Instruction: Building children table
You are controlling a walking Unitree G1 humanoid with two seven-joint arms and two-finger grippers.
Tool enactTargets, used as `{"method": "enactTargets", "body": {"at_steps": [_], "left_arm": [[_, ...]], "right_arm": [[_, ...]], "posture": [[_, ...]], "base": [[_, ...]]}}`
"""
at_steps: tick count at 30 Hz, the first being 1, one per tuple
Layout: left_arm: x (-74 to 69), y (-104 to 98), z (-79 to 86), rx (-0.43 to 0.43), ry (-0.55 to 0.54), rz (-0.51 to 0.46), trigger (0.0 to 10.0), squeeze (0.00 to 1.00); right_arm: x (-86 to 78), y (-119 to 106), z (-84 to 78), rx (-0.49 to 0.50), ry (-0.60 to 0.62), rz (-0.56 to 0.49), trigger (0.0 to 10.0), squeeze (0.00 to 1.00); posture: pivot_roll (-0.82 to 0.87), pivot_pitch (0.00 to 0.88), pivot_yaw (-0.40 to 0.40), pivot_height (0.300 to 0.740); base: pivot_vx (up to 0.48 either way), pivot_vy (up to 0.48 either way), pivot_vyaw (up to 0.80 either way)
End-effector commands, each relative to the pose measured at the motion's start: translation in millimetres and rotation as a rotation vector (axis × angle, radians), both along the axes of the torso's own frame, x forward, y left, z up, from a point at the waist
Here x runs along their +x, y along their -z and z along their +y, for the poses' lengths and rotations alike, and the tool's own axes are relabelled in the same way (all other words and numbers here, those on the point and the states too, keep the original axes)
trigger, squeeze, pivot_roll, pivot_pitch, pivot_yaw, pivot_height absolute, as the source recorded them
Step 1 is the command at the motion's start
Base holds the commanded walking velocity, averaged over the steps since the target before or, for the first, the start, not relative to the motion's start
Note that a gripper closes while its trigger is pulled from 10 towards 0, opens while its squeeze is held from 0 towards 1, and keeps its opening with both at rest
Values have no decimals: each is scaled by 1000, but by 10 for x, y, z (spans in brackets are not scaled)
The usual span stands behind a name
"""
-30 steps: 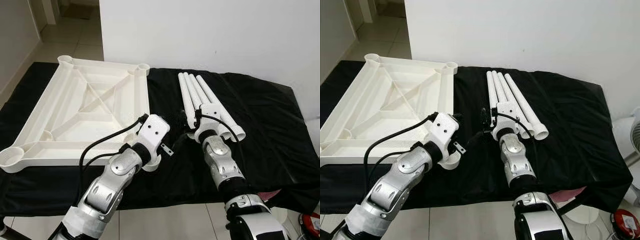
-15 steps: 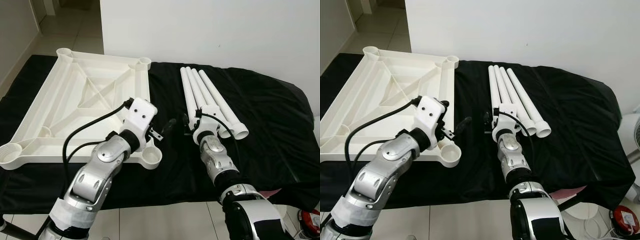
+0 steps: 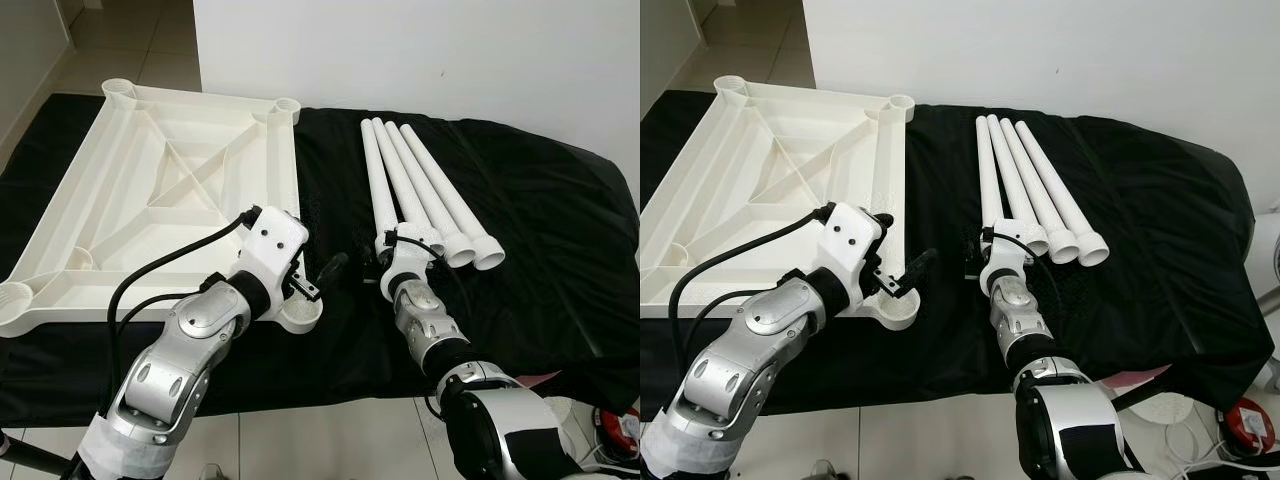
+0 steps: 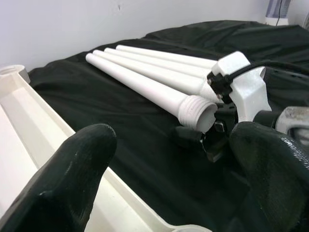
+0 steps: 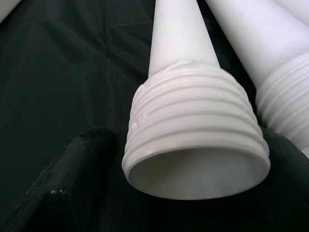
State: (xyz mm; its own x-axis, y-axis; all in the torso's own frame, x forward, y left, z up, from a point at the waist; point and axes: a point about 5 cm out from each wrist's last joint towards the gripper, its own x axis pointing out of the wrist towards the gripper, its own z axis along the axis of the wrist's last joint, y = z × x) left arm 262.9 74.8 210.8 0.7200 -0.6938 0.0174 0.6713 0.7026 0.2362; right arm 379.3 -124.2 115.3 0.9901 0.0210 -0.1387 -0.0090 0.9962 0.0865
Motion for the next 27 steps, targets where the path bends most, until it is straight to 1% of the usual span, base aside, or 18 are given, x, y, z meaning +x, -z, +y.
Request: {"method": "enactTargets", "body": {"at_steps": [1, 2, 6, 7, 8, 9, 13, 14, 17, 18, 22, 24, 25, 26, 27], "left_arm": [[-38, -1, -51, -1, 19, 9, 10000, 0], [-35, -7, -52, 1, 14, 5, 10000, 0], [-36, -12, -52, 4, 11, 4, 10000, 0], [-29, -15, -49, 2, 5, 2, 10000, 0], [-29, -15, -49, 2, 5, 2, 10000, 0], [-19, -23, -47, 2, -3, -6, 10000, 0], [-3, -33, -45, 3, -12, -14, 10000, 0], [3, -25, -45, 5, -13, -18, 10000, 0], [7, -20, -45, 7, -14, -21, 10000, 0], [22, -9, -48, 7, -14, -24, 10000, 0], [36, -3, -53, -7, -7, -9, 10000, 0], [66, -14, -64, -33, -10, -4, 10000, 0], [79, -18, -69, -46, -13, -1, 10000, 0], [96, -15, -76, -66, -14, 11, 10000, 0], [96, -15, -76, -66, -14, 11, 10000, 0]], "right_arm": [[16, 4, -29, 7, 15, 17, 10000, 0], [35, -23, -36, 17, 25, 17, 7294, 0], [48, -40, -42, 23, 32, 17, 7294, 0], [60, -58, -49, 35, 35, 15, 3333, 0], [60, -58, -49, 35, 35, 15, 3333, 0], [73, -83, -63, 42, 42, 9, 0, 0], [88, -110, -82, 46, 50, 2, 0, 0], [84, -105, -115, 48, 61, -3, 0, 0], [81, -101, -140, 49, 69, -6, 0, 0], [67, -86, -174, 52, 78, -15, 0, 0], [48, -69, -185, 49, 75, -31, 0, 0], [4, -58, -186, 22, 57, -89, 0, 0], [-17, -54, -185, 9, 48, -115, 0, 0], [-62, -33, -176, 3, 33, -152, 7333, 0], [-62, -33, -176, 3, 33, -152, 7333, 0]], "posture": [[85, 108, -119, 740], [85, 105, -118, 740], [85, 105, -118, 740], [84, 96, -118, 740], [84, 96, -118, 740], [82, 83, -115, 740], [82, 81, -115, 740], [71, 57, -109, 740], [71, 57, -109, 740], [62, 35, -110, 740], [62, 35, -110, 740], [53, 9, -112, 740], [53, 9, -112, 740], [41, 0, -111, 740], [41, 0, -111, 740]], "base": [[0, 0, 0], [0, 0, 0], [0, 0, 0], [0, 0, 0], [0, 0, 0], [0, 0, 0], [0, 0, 0], [0, 0, 0], [0, 0, 0], [0, 0, 0], [0, 0, 0], [0, 0, 0], [0, 0, 0], [0, 0, 0], [0, 0, 0]]}}
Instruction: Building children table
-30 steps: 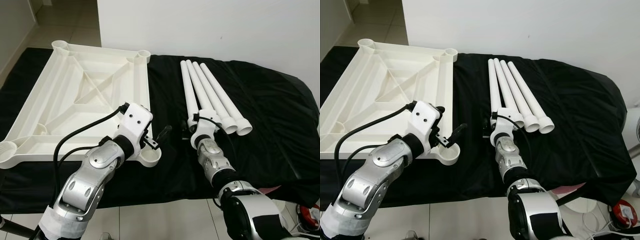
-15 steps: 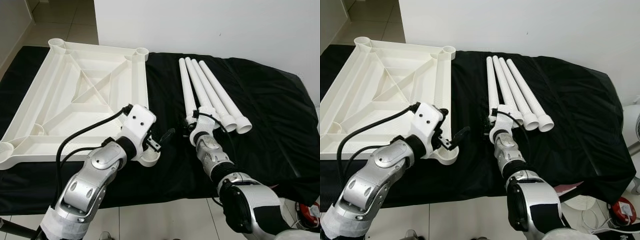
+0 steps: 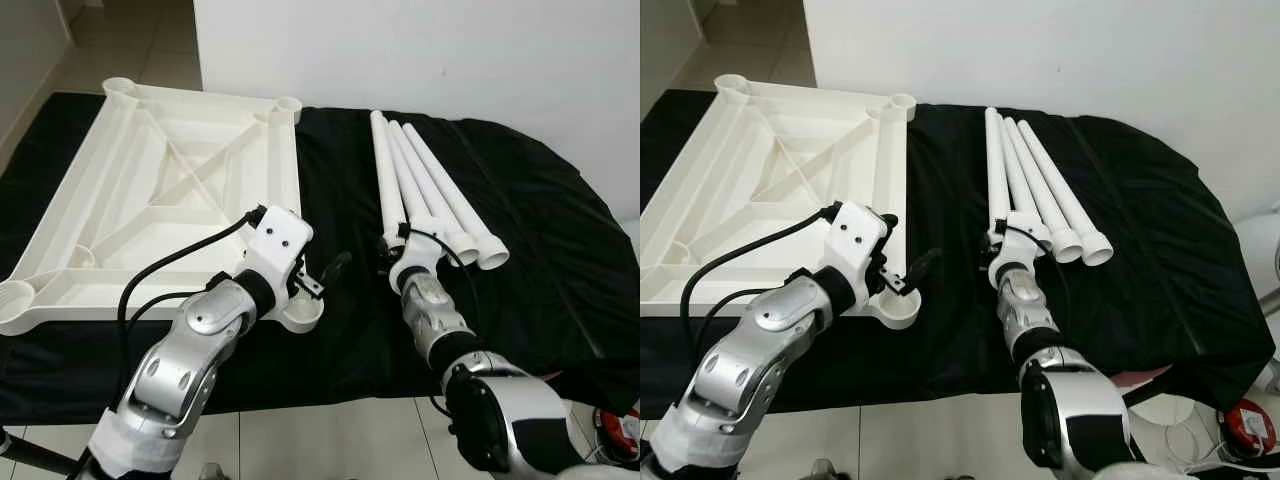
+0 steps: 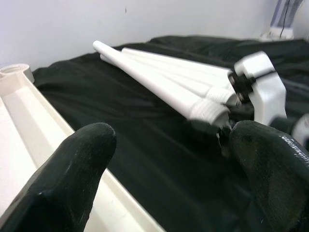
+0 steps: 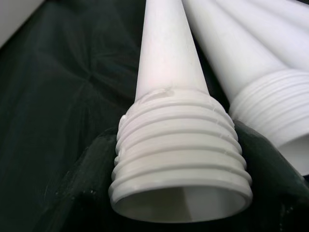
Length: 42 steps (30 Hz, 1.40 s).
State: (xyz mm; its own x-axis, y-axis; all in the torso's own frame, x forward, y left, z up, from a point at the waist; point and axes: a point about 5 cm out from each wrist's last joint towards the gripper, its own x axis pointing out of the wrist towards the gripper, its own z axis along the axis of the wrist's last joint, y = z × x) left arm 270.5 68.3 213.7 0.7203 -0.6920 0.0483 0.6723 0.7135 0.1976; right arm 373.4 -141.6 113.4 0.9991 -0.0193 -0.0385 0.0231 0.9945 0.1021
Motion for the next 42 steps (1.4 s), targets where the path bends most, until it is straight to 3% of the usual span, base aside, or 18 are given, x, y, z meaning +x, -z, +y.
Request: {"method": "enactTargets", "body": {"at_steps": [1, 2, 3, 8, 12, 14, 15, 17, 18, 24, 25, 26, 27, 33, 34, 40, 42], "left_arm": [[32, 25, -18, -37, -11, 27, 10000, 0], [32, 25, -18, -37, -11, 27, 10000, 0], [41, 32, -23, -54, -8, 39, 10000, 0], [55, 44, -33, -75, -2, 55, 10000, 0], [89, 68, -69, -140, 48, 116, 10000, 0], [89, 68, -69, -140, 48, 116, 10000, 0], [116, 66, -88, -191, 92, 170, 10000, 753], [123, 62, -94, -207, 107, 185, 10000, 753], [139, 54, -102, -235, 123, 216, 10000, 1000], [262, 5, -125, -250, 118, 256, 10000, 1000], [316, -34, -134, -261, 115, 267, 10000, 604], [316, -34, -134, -261, 115, 267, 10000, 604], [374, -78, -149, -278, 122, 298, 10000, 0], [522, -152, -176, -325, 121, 386, 10000, 0], [606, -178, -176, -349, 108, 435, 10000, 0], [680, -273, -167, -441, 127, 498, 10000, 0], [737, -276, -146, -410, 105, 507, 10000, 0]], "right_arm": [[-43, -37, 2, -17, -17, -82, 8941, 0], [-43, -37, 2, -17, -17, -82, 8941, 0], [-88, -29, 8, -4, -27, -119, 10000, 0], [-175, -31, 7, 2, -42, -189, 10000, 0], [-402, -84, -32, -29, -81, -342, 10000, 0], [-402, -84, -32, -29, -81, -342, 10000, 0], [-507, -109, 18, -84, -138, -393, 10000, 0], [-539, -117, 37, -104, -155, -408, 10000, 0], [-573, -131, 69, -124, -181, -427, 10000, 0], [-644, -151, 190, -164, -263, -459, 10000, 0], [-664, -148, 237, -176, -293, -466, 10000, 0], [-664, -148, 237, -176, -293, -466, 10000, 0], [-683, -155, 290, -190, -324, -479, 10000, 0], [-747, -203, 407, -203, -393, -508, 10000, 0], [-764, -240, 449, -211, -412, -522, 10000, 0], [-786, -275, 490, -243, -434, -543, 10000, 0], [-800, -294, 510, -269, -444, -559, 10000, 0]], "posture": [[36, 0, -109, 740], [36, 0, -109, 740], [34, 0, -108, 740], [26, 0, -106, 740], [17, 0, -100, 740], [17, 0, -100, 740], [13, 0, -95, 740], [13, 0, -95, 740], [14, 0, -93, 740], [8, 0, -88, 740], [7, 0, -87, 740], [7, 0, -87, 740], [10, 0, -89, 740], [11, 0, -88, 740], [9, 0, -86, 740], [7, 0, -83, 740], [6, 0, -82, 740]], "base": [[0, 0, 0], [0, 0, 0], [0, 0, 0], [0, 0, 0], [0, 0, 0], [0, 0, 0], [0, 0, 0], [0, 0, 0], [0, 0, 0], [0, 0, 0], [0, 0, 0], [0, 0, 0], [0, 0, 0], [0, 0, 0], [0, 0, 0], [0, 0, 0], [0, 0, 0]]}}
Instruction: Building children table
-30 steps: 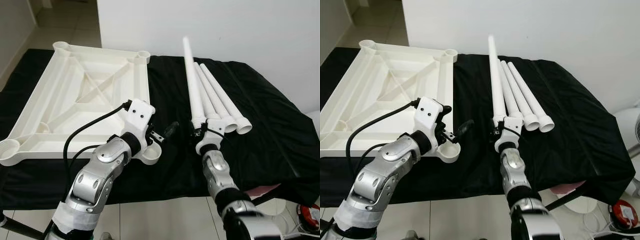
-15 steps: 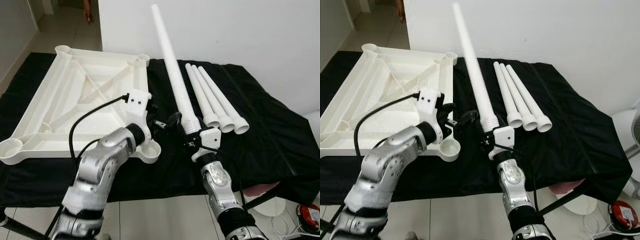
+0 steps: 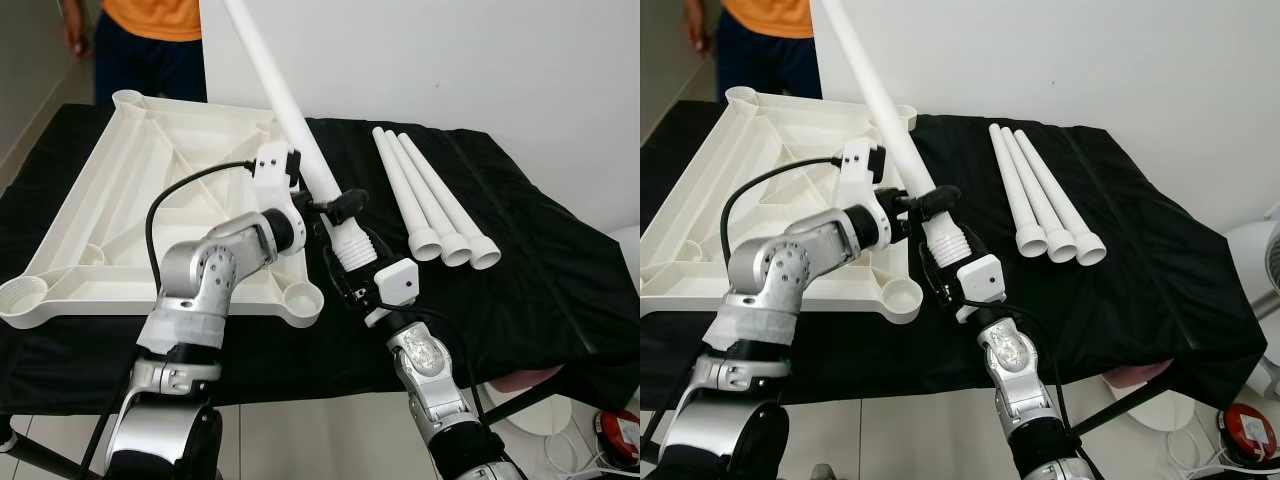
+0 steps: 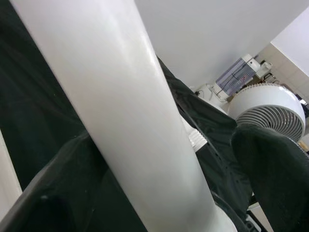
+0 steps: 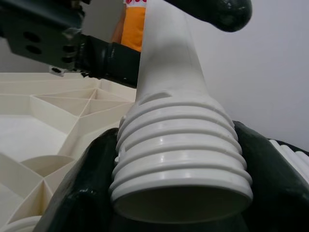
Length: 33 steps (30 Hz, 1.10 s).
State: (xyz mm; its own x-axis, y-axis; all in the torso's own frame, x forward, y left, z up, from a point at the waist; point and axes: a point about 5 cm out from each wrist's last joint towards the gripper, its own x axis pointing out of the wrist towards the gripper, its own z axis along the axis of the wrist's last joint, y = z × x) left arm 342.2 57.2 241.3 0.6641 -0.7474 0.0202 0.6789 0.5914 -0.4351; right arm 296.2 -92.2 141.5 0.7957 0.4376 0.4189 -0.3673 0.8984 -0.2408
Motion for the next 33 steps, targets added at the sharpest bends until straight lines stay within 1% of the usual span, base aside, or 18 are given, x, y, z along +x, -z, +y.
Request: {"method": "enactTargets", "body": {"at_steps": [1, 2, 5, 7, 11, 12, 13, 15, 16, 19, 20, 22, 26, 28, 30, 31, 33], "left_arm": [[20, -1, -35, 18, 15, 16, 10000, 0], [48, -6, -20, 24, 9, 29, 10000, 0], [65, -10, -11, 26, 5, 39, 10000, 0], [136, -122, 64, -16, -5, 58, 10000, 0], [185, -193, 120, -46, -15, 72, 10000, 0], [216, -231, 168, -53, -24, 75, 10000, 0], [216, -231, 168, -53, -24, 75, 10000, 0], [269, -291, 257, -68, -43, 88, 10000, 0], [269, -291, 257, -68, -43, 88, 10000, 0], [335, -378, 382, -56, -70, 82, 10000, 0], [335, -378, 382, -56, -70, 82, 10000, 0], [362, -437, 429, -63, -74, 81, 10000, 0], [398, -516, 474, -76, -79, 84, 10000, 0], [406, -530, 480, -82, -79, 88, 10000, 0], [427, -543, 495, -111, -91, 111, 4863, 0], [434, -544, 499, -121, -93, 121, 3804, 0], [439, -545, 502, -127, -94, 127, 3804, 0]], "right_arm": [[-27, -13, 15, -21, -7, -18, 10000, 0], [-36, -18, 22, -30, -10, -25, 10000, 0], [-42, -21, 26, -35, -13, -29, 10000, 0], [-93, 18, 4, -66, -19, -29, 10000, 0], [-147, 52, -17, -94, -25, -31, 10000, 0], [-175, 66, -26, -102, -27, -30, 10000, 0], [-175, 66, -26, -102, -27, -30, 10000, 0], [-222, 86, -48, -117, -26, -31, 10000, 0], [-222, 86, -48, -117, -26, -31, 10000, 0], [-307, 124, -88, -154, -15, -48, 10000, 0], [-307, 124, -88, -154, -15, -48, 10000, 0], [-360, 139, -104, -170, -12, -58, 10000, 0], [-422, 140, -114, -191, -22, -70, 10000, 0], [-431, 137, -113, -196, -25, -72, 10000, 0], [-437, 137, -120, -207, -27, -75, 10000, 0], [-438, 137, -122, -209, -26, -74, 10000, 0], [-439, 137, -123, -210, -26, -74, 10000, 0]], "posture": [[6, 0, -82, 740], [4, 0, -79, 740], [4, 0, -79, 740], [4, 0, -77, 740], [4, 0, -77, 740], [3, 0, -74, 740], [3, 0, -74, 740], [2, 0, -73, 740], [2, 0, -73, 740], [3, 0, -66, 740], [3, 0, -66, 740], [3, 0, -63, 740], [1, 0, -56, 740], [1, 0, -55, 740], [1, 0, -52, 740], [1, 0, -52, 740], [1, 0, -52, 740]], "base": [[0, 0, 0], [0, 0, 0], [0, 0, 0], [0, 0, 0], [0, 0, 0], [0, 0, 0], [0, 0, 0], [0, 0, 0], [0, 0, 0], [0, 0, 0], [0, 0, 0], [0, 0, 0], [0, 0, 0], [0, 0, 0], [0, 0, 0], [0, 0, 0], [0, 0, 0]]}}
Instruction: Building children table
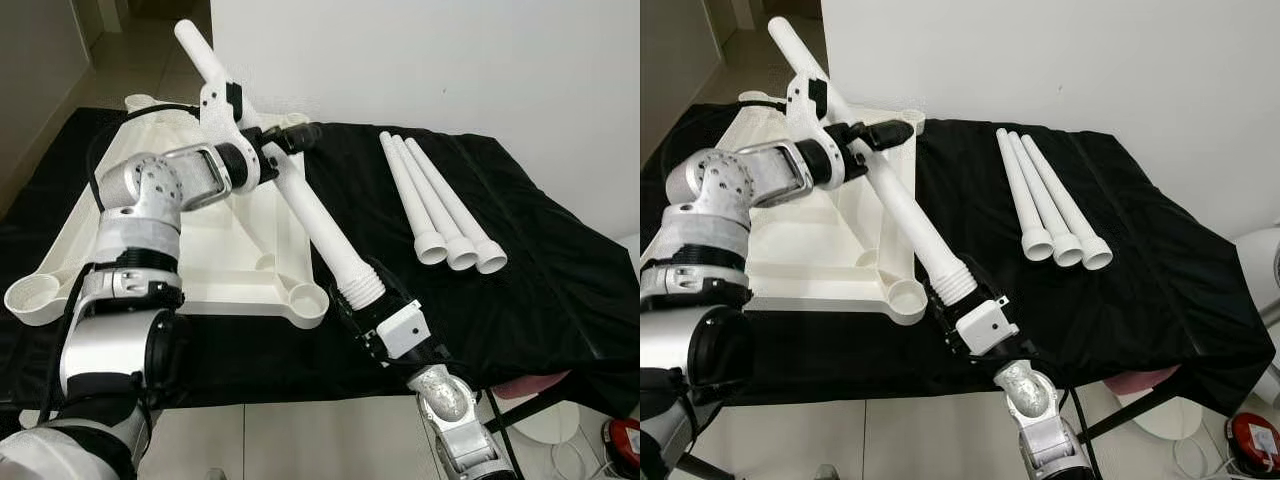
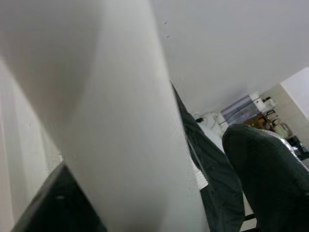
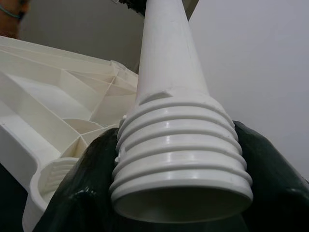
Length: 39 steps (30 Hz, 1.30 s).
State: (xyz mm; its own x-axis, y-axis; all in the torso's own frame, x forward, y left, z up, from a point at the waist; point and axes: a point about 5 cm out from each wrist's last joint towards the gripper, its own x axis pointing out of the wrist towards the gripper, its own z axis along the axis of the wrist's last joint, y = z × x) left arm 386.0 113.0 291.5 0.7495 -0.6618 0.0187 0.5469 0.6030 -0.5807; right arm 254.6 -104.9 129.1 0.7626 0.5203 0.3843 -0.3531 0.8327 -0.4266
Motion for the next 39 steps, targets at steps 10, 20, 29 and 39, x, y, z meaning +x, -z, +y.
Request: {"method": "enactTargets", "body": {"at_steps": [10, 20, 29, 39], "left_arm": [[9, -82, 1, -74, 25, 14, 0, 0], [50, -106, 41, -115, 4, 38, 0, 0], [81, -132, 105, -101, -43, 18, 10000, 0], [-2, -243, 49, 12, -63, -160, 10000, 0]], "right_arm": [[-34, 13, 10, -23, -10, -4, 10000, 0], [-9, 9, -21, 2, 6, 14, 10000, 741], [1, 21, -51, 65, 10, 65, 10000, 1000], [42, -44, 7, 162, -46, 187, 10000, 0]], "posture": [[10, 0, -56, 740], [9, 0, -53, 740], [9, 0, -49, 740], [6, 0, -52, 740]], "base": [[0, 0, 0], [0, 0, 0], [0, 0, 0], [0, 0, 0]]}}
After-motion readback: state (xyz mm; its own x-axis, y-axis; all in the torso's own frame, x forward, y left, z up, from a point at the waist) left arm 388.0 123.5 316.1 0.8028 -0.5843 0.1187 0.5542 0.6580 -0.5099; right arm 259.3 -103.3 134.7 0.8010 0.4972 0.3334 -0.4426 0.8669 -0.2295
